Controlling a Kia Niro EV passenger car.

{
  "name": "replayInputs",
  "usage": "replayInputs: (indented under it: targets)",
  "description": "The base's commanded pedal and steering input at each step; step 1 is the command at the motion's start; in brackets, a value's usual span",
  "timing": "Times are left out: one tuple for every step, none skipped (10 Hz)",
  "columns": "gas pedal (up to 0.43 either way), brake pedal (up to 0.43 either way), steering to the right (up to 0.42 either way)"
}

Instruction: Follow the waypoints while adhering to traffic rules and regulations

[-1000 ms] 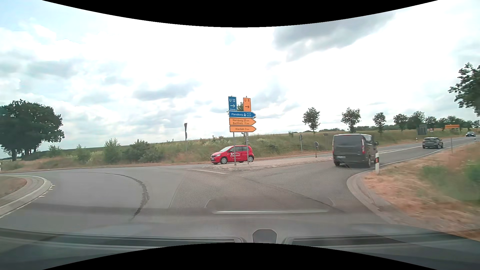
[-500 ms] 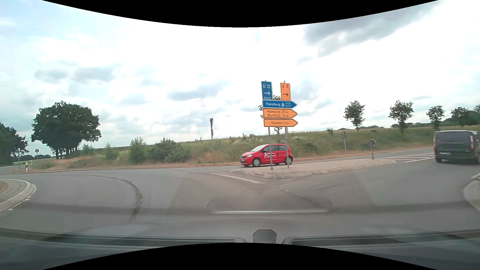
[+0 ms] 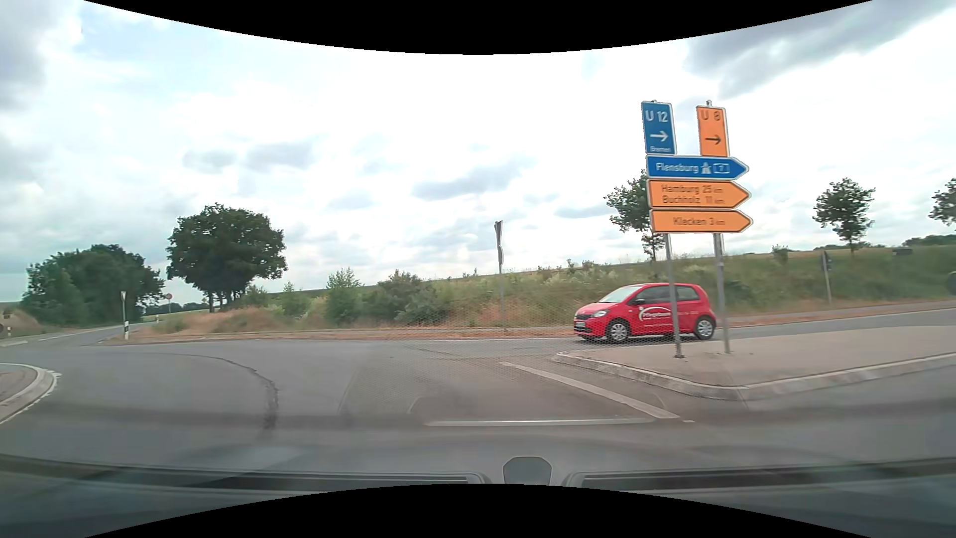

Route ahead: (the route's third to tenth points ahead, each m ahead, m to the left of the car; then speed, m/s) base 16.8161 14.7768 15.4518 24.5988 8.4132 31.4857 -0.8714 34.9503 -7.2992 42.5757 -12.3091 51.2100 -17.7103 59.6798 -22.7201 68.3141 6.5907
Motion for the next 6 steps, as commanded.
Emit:
replayInputs:
  targets:
    - [0.177, 0.0, -0.264]
    - [0.169, 0.0, -0.264]
    - [0.169, 0.0, -0.264]
    - [0.169, 0.0, -0.264]
    - [0.169, 0.0, -0.263]
    - [0.169, 0.0, -0.263]
